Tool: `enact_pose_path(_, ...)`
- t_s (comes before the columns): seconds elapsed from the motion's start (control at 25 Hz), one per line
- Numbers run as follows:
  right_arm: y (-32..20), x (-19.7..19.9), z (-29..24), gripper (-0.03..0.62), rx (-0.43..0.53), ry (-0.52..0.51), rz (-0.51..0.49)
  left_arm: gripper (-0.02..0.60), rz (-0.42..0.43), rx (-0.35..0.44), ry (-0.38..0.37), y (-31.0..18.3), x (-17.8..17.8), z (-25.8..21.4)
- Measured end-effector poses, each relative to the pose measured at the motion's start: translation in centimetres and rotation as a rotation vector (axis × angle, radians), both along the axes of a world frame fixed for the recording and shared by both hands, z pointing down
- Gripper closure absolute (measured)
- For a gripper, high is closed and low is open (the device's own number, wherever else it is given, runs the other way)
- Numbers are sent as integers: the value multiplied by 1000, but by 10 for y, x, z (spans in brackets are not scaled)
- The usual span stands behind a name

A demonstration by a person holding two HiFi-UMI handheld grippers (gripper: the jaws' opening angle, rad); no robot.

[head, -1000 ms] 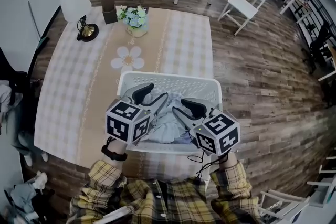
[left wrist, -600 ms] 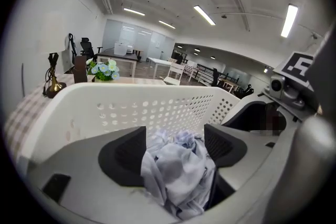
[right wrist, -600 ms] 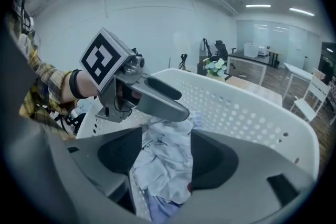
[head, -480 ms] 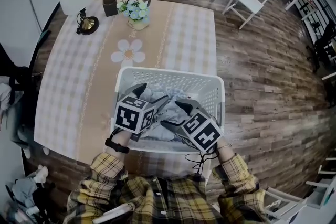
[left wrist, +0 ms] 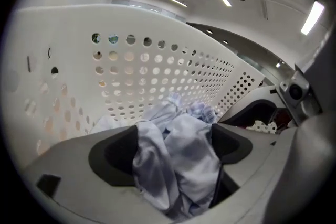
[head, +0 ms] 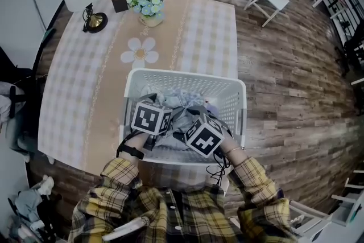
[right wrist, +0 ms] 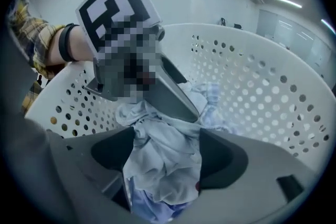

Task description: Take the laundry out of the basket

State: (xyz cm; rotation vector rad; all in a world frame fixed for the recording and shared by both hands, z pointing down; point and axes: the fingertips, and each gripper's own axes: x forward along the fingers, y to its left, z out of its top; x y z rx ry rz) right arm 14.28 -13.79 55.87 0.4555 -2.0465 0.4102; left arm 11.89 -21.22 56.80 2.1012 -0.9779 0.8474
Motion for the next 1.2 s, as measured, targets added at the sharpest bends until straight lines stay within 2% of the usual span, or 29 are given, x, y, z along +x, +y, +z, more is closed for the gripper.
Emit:
enact_pose_path(0.36,6,4,33,177,17,110,-70,114,-27,-109,-13,9,-3,27)
enact_pose_path(0.52,7,3,37,187,17,119,-84,123,-18,-117,-24,11,-3,29)
enact_pose_path(0.56,6,2,36,211,22,116,-90,129,-20,-119,-23,11,-3,28)
enact_pose_path(0.64,5,1,31,273,39,106,-98,199,-31,-121,-23,10,-5,25)
enact_pose_path(0.76,1,-1,22,401,74,84,-103,409,-24,-121,-33,11,-6,17)
enact_pose_path(0.8,0,-1,21,426,79,82,-105,479,-14,-122,-35,11,-5,15)
enact_pose_path(0.84,-1,-1,20,443,81,81,-107,504,-6,-124,-35,12,-4,15)
enact_pose_path(1.2,-6,0,4,473,106,48,-92,525,13,-94,-9,8,0,-4)
